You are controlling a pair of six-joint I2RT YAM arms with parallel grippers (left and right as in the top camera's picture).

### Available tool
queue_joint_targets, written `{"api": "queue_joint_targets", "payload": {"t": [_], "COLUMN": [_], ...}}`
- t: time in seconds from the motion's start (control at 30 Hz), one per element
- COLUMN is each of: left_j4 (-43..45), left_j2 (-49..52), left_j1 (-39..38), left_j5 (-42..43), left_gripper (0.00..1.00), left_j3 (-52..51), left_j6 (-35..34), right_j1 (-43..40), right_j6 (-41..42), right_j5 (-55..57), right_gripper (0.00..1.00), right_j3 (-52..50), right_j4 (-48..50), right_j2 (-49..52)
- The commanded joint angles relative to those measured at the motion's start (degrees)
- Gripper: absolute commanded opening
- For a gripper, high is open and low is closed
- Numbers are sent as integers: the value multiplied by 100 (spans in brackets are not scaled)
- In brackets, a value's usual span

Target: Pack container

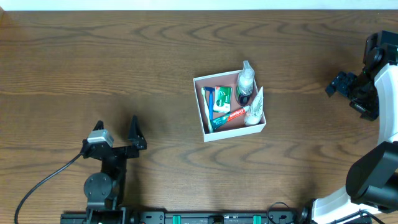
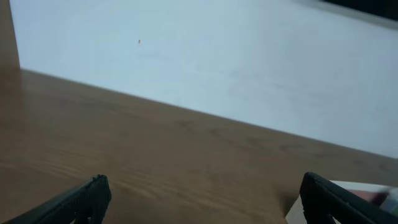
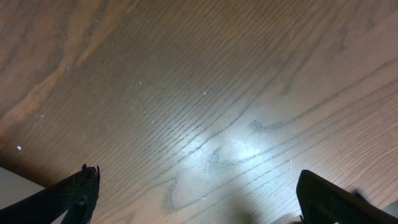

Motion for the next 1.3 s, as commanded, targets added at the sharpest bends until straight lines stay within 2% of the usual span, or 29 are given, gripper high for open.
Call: {"api": "queue_joint_targets", "payload": {"t": [0.0,0.23,0.53,0.63,0.77,1.27], "left_j4": [-57,-590,-699,-608,-920,-1123], "left_j2": [-232,-664,-656,-658,-658,-656], "left_j1": [31,105,138,262,369,372], "left_j5": [66,85,87,476,778,767], "left_gripper": [98,98,98,98,98,98], "left_j3": [-28,-28,-96,-385,-393,-391], "left_j6": [192,422,444,562,627,654], "right_j1": [-15,-15,-15,-15,-15,-15], "right_j6": [83,83,83,83,83,83], "right_j5": [39,39,39,39,39,39], "right_gripper": [99,99,99,99,99,99], "right_j3": [20,20,20,20,20,20], "right_j4": [11,11,11,11,11,11], "right_j2": [2,2,2,2,2,2]}}
